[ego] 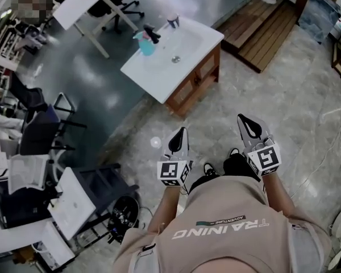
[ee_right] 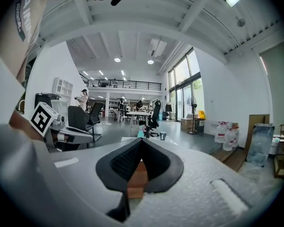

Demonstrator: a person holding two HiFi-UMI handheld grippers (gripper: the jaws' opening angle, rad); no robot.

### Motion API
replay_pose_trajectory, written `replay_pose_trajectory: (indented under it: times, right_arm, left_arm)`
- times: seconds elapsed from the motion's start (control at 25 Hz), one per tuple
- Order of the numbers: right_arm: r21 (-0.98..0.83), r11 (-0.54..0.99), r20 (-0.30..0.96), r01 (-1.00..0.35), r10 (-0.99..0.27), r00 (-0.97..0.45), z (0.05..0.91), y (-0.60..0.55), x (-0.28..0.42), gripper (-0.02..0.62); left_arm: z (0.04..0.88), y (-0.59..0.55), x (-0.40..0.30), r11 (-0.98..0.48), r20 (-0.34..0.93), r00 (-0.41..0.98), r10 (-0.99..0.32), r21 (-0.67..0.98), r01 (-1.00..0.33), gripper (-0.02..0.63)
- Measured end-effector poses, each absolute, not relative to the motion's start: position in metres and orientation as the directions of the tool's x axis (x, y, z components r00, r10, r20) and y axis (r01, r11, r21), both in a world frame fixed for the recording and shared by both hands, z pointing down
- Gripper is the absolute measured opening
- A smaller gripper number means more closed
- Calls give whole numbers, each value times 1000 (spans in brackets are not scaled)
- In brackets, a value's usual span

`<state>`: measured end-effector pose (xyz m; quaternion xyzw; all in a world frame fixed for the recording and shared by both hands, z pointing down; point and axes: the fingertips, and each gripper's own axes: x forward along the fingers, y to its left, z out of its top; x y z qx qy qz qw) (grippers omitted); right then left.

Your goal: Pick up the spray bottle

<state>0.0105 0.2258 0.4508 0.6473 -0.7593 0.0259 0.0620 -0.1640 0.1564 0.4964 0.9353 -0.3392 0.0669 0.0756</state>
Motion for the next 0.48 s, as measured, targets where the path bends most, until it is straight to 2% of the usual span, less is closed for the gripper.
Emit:
replay_pose_trajectory:
  times: [0.24,0.48]
  right_arm:
    - [4,224,143,-975,-965,-221,465,187,40,2]
    - [-2,292,85,-957,-953,-291,456,128,87,2]
  left_arm:
    - [489,117,-119,-740,200,740,-642,89,-667,17]
    - [467,79,-65,-737,166,740,-652,90,-669,17]
